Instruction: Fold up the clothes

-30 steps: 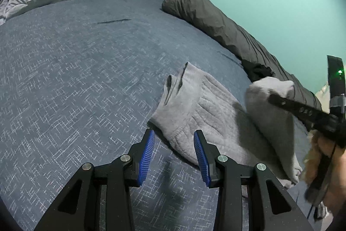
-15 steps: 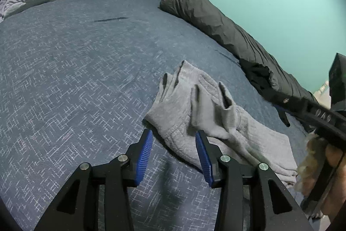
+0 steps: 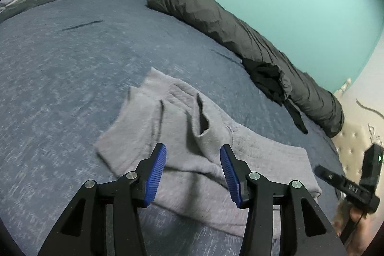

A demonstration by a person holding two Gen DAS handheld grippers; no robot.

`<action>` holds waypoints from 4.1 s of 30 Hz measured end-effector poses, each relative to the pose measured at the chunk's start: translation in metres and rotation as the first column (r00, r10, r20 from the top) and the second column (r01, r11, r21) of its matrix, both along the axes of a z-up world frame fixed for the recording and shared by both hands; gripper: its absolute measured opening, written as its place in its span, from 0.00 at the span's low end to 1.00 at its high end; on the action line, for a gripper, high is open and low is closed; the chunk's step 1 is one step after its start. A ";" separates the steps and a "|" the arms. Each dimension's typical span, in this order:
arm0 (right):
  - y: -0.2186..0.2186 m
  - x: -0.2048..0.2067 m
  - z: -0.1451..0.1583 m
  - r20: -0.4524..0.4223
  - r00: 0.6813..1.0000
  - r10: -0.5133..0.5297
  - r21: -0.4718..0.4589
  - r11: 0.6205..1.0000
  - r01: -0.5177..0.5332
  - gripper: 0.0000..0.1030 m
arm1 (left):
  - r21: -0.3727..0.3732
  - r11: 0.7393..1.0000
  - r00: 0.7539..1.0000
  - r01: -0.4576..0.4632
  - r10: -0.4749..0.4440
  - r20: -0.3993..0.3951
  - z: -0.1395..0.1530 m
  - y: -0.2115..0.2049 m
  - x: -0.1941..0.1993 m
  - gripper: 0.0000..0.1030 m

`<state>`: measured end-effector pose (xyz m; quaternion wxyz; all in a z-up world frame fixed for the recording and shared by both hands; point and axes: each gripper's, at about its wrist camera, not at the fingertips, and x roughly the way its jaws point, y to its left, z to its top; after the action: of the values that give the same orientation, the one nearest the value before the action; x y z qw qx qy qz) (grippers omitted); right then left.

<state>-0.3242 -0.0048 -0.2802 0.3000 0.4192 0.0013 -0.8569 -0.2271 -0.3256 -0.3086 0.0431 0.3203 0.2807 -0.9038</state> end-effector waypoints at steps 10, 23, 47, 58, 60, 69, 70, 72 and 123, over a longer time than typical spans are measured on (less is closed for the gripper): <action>0.069 -0.014 -0.010 0.017 0.996 -0.086 0.027 0.996 0.086 0.60 | -0.018 0.998 0.998 0.062 -0.062 0.010 -0.005 0.017 -0.028 0.05; 0.112 -0.032 -0.020 -0.009 0.980 -0.198 0.091 0.976 0.198 0.60 | 0.126 0.992 0.999 -0.030 0.025 0.040 -0.023 -0.031 0.004 0.07; 0.110 -0.094 -0.092 0.337 0.930 -0.146 -0.007 0.988 0.157 0.63 | 0.041 0.994 0.991 -0.098 0.093 0.098 -0.041 -0.044 0.018 0.35; 0.109 -0.066 -0.040 0.226 0.956 -0.186 -0.025 0.980 0.196 0.17 | 0.014 0.993 0.990 -0.113 0.111 0.088 -0.034 -0.040 0.027 0.35; 0.116 -0.062 -0.027 0.205 0.959 -0.193 -0.035 0.978 0.205 0.16 | 0.006 0.994 0.991 -0.109 0.108 0.084 -0.032 -0.037 0.030 0.35; 0.175 -0.052 0.031 0.132 0.947 -0.293 -0.027 0.954 0.299 0.15 | 0.008 0.998 0.996 -0.062 0.061 0.067 -0.024 -0.010 0.032 0.35; 0.189 -0.050 0.037 0.122 0.944 -0.306 -0.020 0.950 0.311 0.15 | 0.007 0.999 0.997 -0.052 0.051 0.066 -0.023 -0.006 0.031 0.35; 0.219 -0.048 0.042 0.107 0.936 -0.334 0.009 0.942 0.335 0.15 | 0.005 0.999 0.997 -0.033 0.033 0.064 -0.021 0.002 0.029 0.35; 0.163 0.015 -0.077 0.071 0.956 -0.284 0.143 0.952 0.272 0.08 | 0.029 0.969 0.964 0.246 -0.248 0.096 -0.047 0.119 -0.024 0.49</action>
<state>-0.3097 0.1587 -0.3572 0.1478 0.4726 -0.0151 -0.8686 -0.2512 -0.2065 -0.3555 -0.0587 0.3974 0.2436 -0.8828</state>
